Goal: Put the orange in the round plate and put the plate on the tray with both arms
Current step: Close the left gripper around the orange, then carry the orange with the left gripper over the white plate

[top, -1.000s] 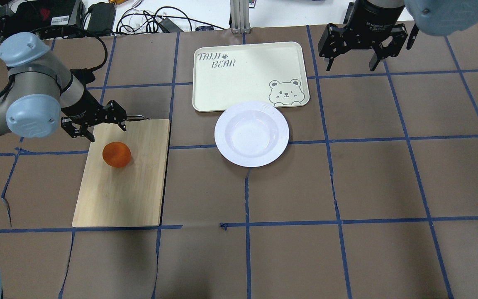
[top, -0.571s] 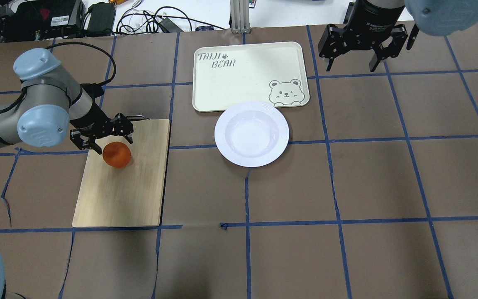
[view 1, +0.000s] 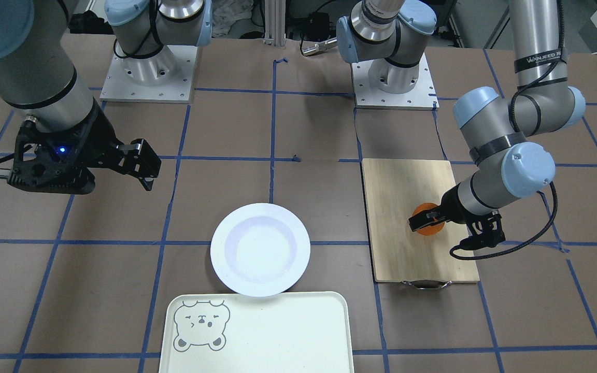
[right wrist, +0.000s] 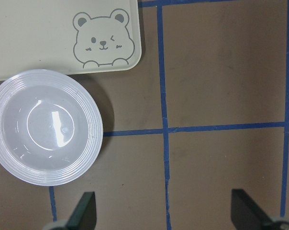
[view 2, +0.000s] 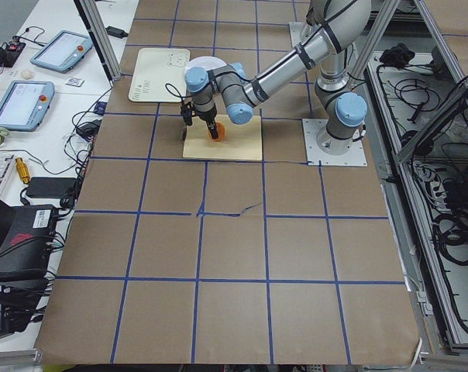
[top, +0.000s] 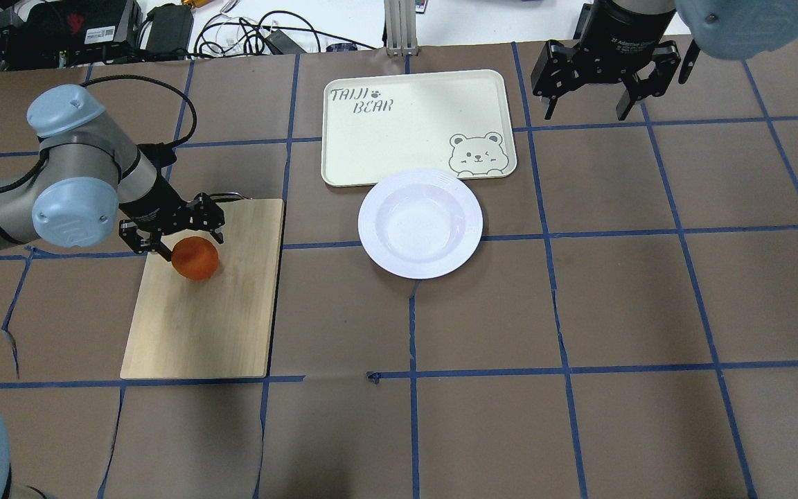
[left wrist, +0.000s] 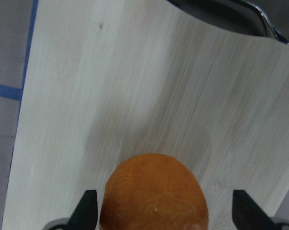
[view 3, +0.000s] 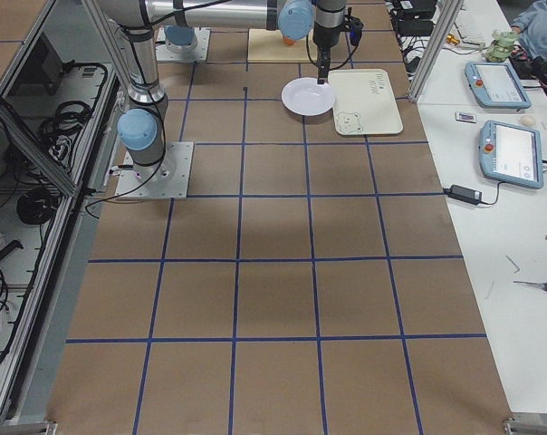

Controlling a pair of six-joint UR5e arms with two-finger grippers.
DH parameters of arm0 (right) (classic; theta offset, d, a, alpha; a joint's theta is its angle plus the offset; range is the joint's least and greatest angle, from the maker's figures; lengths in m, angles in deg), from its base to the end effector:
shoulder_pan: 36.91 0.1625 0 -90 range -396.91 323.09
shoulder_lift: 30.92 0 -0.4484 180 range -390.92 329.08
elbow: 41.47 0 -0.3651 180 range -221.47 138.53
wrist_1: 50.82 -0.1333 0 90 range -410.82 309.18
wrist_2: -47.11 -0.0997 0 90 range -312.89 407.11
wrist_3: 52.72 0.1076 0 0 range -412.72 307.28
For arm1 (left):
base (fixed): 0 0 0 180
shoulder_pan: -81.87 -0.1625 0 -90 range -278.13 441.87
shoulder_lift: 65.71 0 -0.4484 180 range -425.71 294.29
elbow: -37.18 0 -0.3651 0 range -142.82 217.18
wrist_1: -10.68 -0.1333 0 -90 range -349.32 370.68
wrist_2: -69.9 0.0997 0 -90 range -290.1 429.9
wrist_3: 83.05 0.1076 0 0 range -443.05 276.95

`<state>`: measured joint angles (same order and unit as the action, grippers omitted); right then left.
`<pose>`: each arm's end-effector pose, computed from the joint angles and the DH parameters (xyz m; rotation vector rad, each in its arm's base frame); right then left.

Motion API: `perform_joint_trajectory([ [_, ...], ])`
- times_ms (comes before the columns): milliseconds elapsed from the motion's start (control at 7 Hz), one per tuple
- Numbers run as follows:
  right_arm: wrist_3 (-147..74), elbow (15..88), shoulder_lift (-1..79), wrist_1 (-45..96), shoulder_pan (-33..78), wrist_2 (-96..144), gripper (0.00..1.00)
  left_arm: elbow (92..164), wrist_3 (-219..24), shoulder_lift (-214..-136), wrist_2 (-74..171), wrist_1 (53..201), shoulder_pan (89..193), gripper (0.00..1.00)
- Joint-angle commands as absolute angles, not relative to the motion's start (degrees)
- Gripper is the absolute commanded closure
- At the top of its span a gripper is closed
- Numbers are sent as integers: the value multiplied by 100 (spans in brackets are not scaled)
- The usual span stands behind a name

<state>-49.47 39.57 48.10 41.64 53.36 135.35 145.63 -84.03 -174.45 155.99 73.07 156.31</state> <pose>0.1392 -0.5502 0.4830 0.0807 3.1096 -0.0105 0.0028 -0.5342 0.2440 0.4464 -3.0106 -0.2398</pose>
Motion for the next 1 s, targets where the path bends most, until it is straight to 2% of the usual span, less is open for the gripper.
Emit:
perform_joint_trajectory([
  [0,-4947,3957,4809,4164,5335,13535,0,14529,-8419,-17557,15594,7273,15631,43],
  [143,-4947,3957,4809,4155,5335,13535,0,14520,-8419,-17566,15586,7264,15631,86],
  [286,-4947,3957,4809,4146,5335,13535,0,14459,-8472,-17522,15533,7264,15631,95],
  [857,-4947,3957,4809,4146,5327,13535,0,13449,-10144,-17644,14919,7379,16604,99],
])
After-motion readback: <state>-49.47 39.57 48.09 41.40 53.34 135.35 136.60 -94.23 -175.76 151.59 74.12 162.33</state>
